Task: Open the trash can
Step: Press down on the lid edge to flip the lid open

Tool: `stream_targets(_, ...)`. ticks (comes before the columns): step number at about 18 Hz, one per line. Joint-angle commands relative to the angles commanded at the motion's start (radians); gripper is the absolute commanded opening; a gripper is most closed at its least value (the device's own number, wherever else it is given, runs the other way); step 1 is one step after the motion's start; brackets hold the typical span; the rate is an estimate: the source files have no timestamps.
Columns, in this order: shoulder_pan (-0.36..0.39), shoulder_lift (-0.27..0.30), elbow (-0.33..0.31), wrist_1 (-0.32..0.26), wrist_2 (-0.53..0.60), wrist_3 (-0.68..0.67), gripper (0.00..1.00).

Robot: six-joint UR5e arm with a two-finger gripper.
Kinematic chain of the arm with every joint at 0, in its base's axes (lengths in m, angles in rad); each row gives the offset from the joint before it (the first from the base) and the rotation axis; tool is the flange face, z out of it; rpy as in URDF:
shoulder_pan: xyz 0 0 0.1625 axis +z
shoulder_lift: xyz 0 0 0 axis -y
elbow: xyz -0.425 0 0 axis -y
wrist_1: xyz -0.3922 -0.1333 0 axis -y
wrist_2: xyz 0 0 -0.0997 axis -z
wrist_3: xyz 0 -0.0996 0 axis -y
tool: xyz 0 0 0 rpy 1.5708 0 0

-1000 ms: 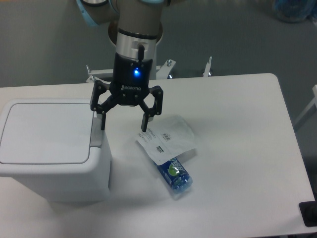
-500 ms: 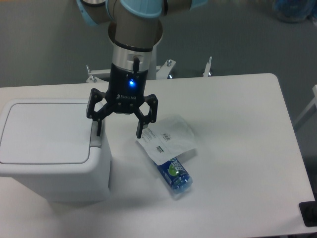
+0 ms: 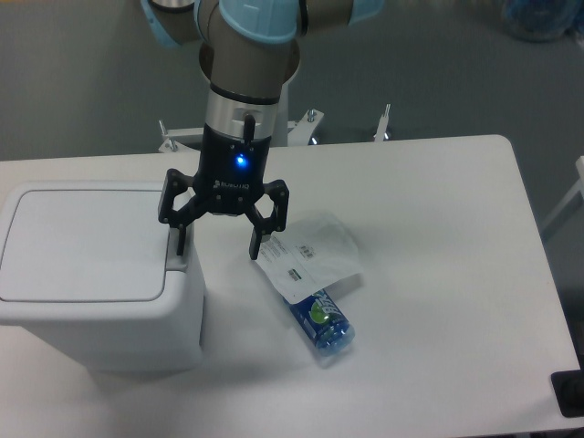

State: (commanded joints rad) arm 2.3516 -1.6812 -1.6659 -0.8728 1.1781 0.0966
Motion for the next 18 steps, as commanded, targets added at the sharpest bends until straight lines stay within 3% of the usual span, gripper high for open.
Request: stream_targets(18,0.000,-0.014,0.002,0.005,0.002,0.003,1.00)
